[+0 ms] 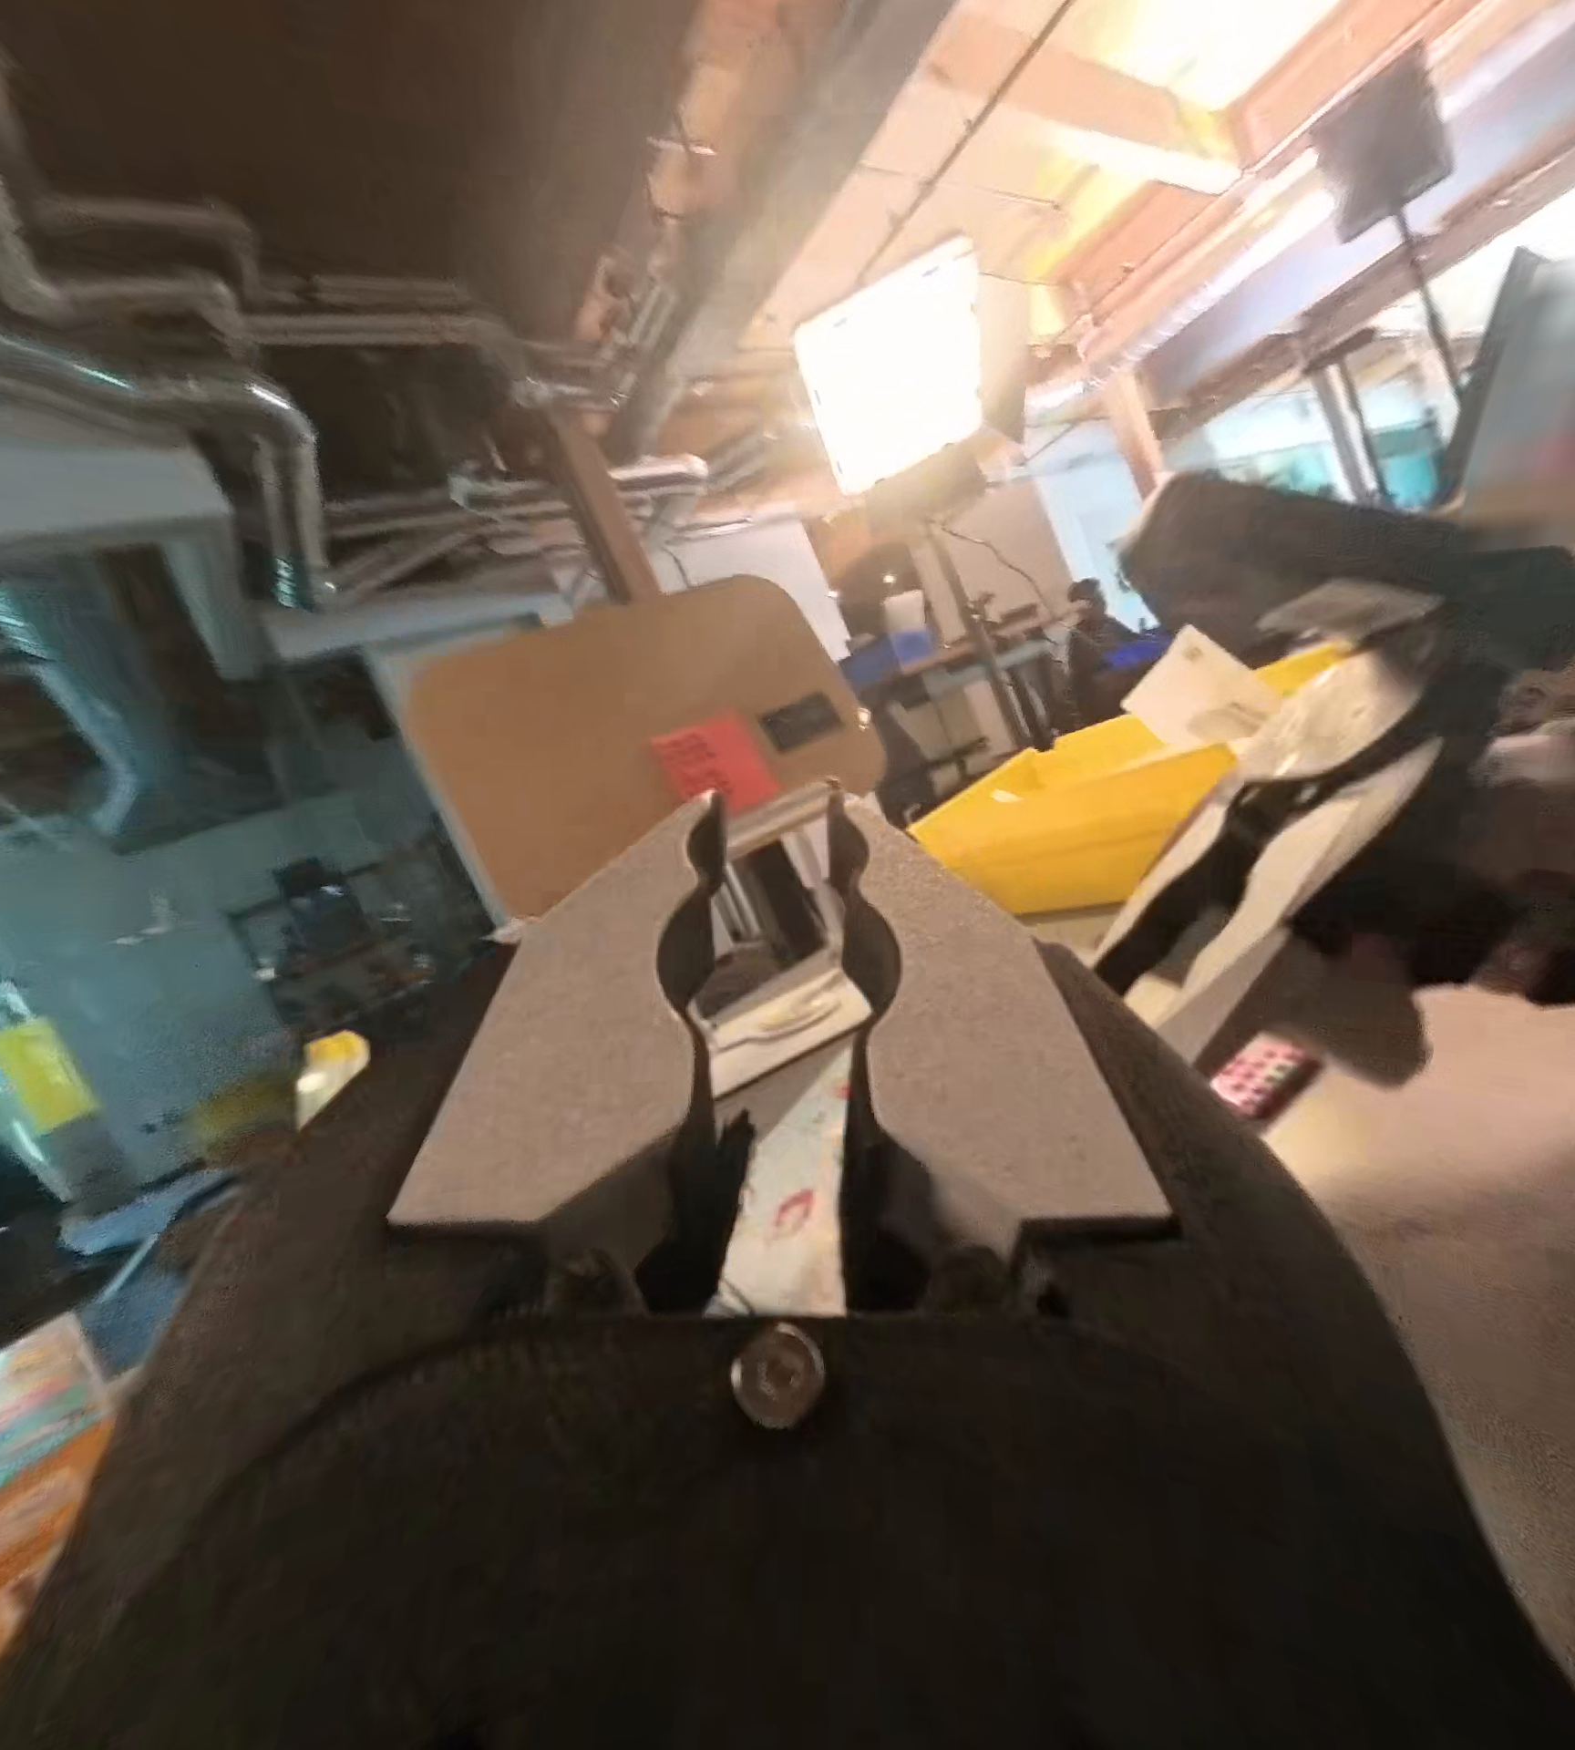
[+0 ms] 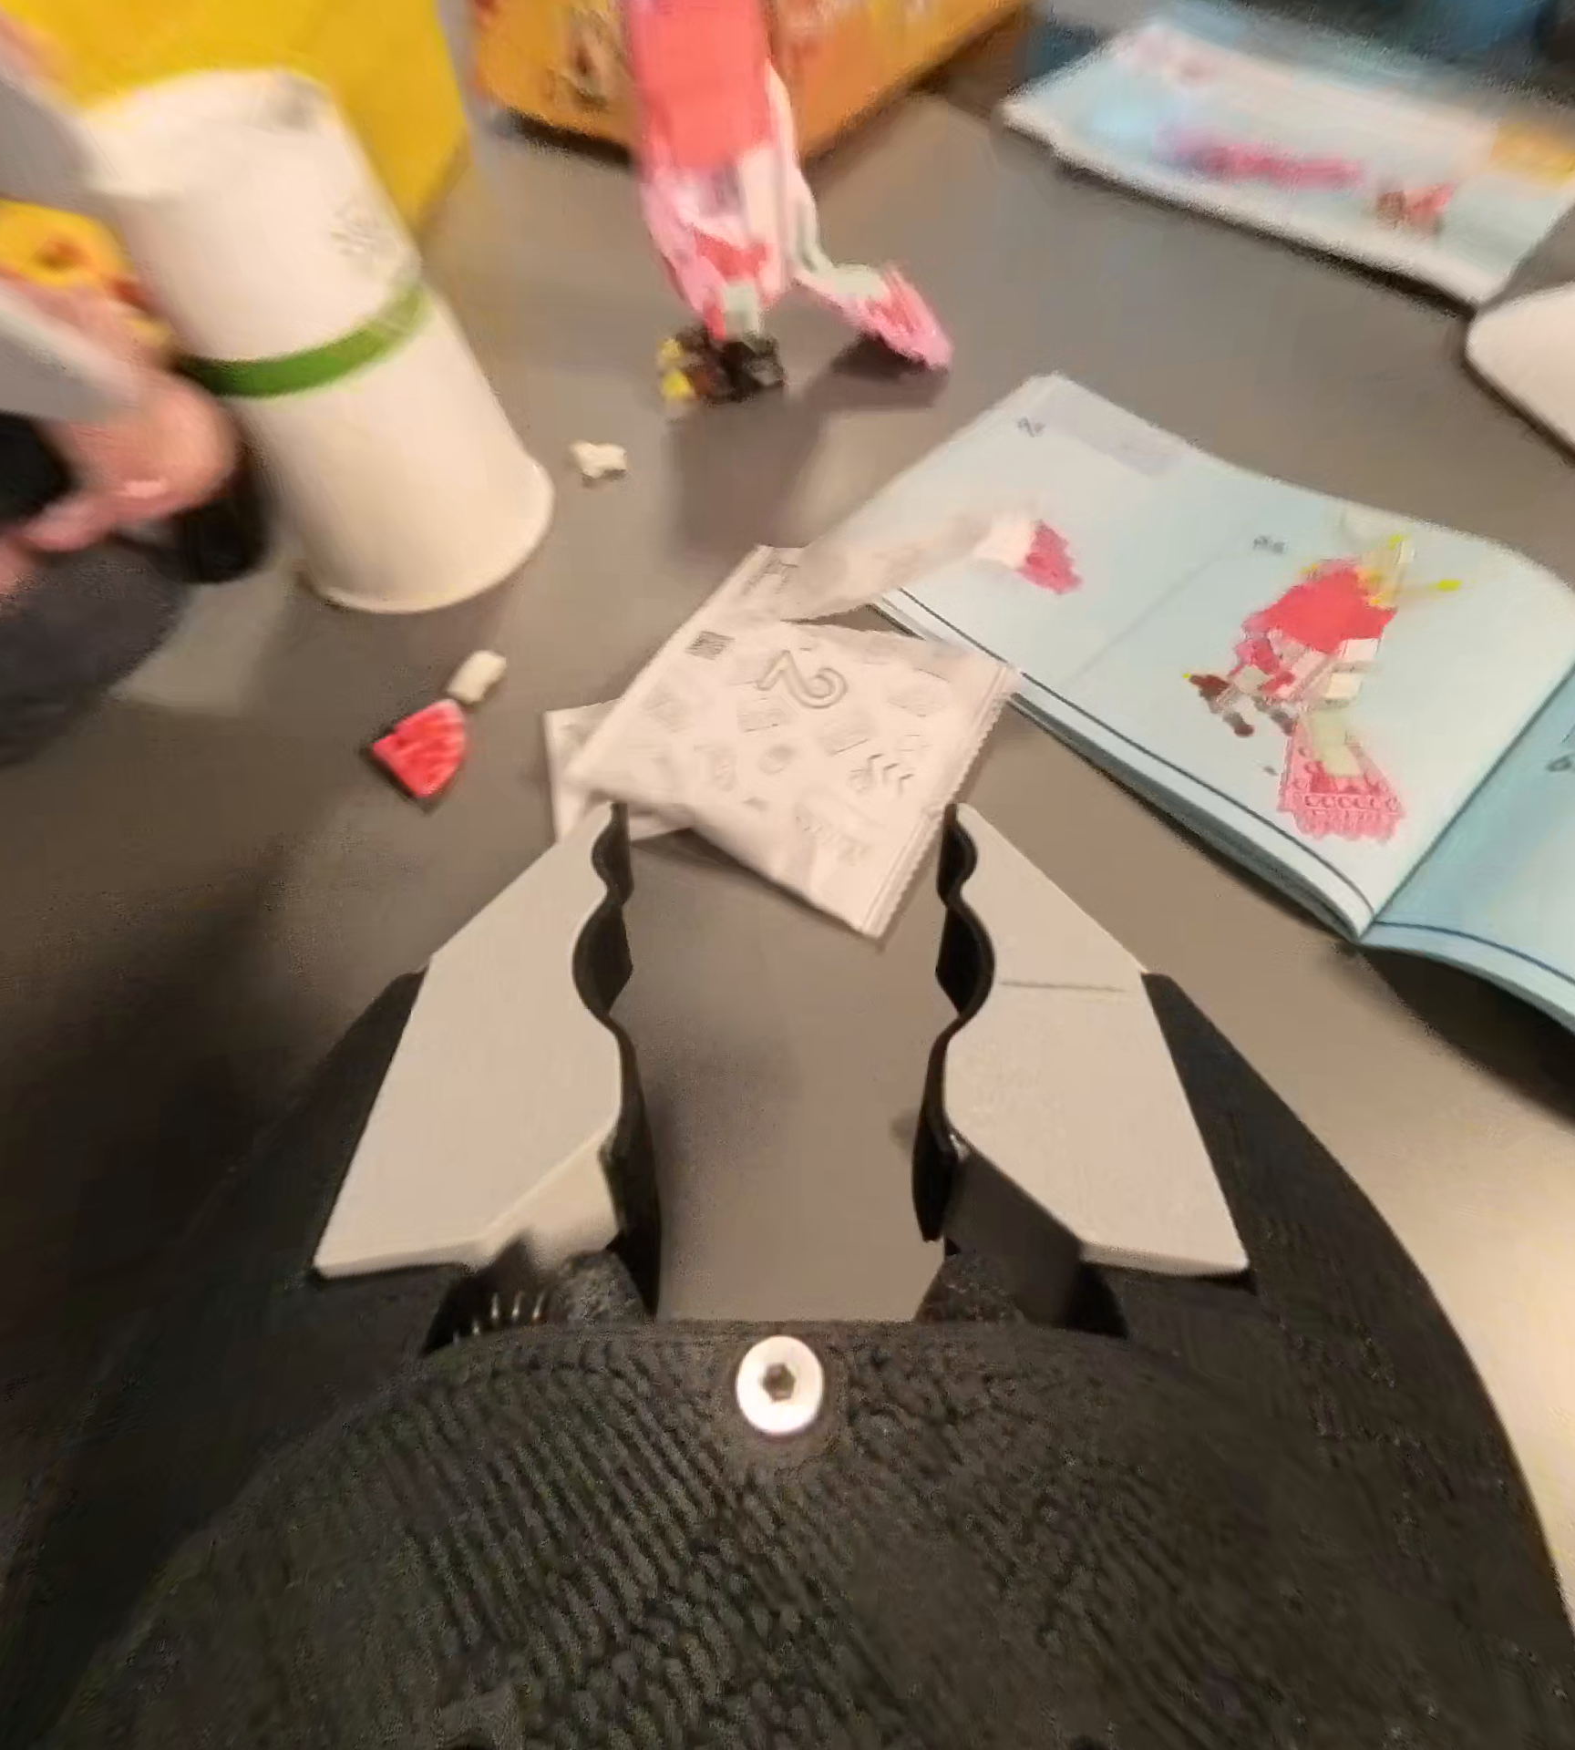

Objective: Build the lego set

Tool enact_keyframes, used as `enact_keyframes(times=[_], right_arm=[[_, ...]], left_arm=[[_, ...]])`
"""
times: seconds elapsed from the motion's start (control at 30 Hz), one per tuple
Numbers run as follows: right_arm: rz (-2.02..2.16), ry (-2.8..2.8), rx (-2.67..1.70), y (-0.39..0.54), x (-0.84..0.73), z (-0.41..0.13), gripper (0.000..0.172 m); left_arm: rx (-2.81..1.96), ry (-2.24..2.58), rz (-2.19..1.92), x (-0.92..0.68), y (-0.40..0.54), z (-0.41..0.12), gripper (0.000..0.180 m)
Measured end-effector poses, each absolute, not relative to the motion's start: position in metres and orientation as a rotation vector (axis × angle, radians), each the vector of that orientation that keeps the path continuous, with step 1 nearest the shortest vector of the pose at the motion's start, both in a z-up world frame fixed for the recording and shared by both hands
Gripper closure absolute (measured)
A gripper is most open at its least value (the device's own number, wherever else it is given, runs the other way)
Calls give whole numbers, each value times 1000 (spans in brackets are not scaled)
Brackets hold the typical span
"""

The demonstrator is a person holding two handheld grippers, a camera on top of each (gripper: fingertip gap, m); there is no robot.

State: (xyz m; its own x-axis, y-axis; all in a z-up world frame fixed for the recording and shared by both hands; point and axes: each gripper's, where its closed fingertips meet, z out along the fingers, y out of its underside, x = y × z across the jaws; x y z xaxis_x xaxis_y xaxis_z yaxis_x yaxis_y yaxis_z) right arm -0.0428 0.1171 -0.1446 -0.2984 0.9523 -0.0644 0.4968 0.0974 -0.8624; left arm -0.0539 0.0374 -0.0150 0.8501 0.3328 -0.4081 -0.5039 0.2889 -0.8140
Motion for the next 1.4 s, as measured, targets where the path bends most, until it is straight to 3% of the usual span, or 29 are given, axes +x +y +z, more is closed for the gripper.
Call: enact_keyframes(times=[0.2,0.33,0.47,0.53,0.7,0.93,1.0,1.23,1.4], right_arm=[[866,-1996,-1555,106,-80,-188,111],[882,-2102,-1528,79,-69,-191,124],[1001,-2193,-1428,57,-48,-180,121],[995,-1999,-1247,86,-55,-150,123],[755,-1077,-819,235,-25,-34,168],[627,-848,-797,324,17,-38,172],[631,-805,-823,342,24,-36,172],[634,-783,-811,378,53,-31,172],[700,-745,-860,393,57,-33,172]], left_arm=[[-1151,164,584,-67,30,-15,163],[-1171,149,561,-71,32,-18,164],[-1181,176,525,-61,35,-21,164],[-1194,204,514,-54,39,-25,165],[-1264,258,441,-40,50,-41,170],[-1468,142,275,-39,87,-69,179],[-1606,87,162,-28,127,-81,172],[-2091,303,29,3,277,-111,121],[-2459,647,210,-25,317,-166,105]])
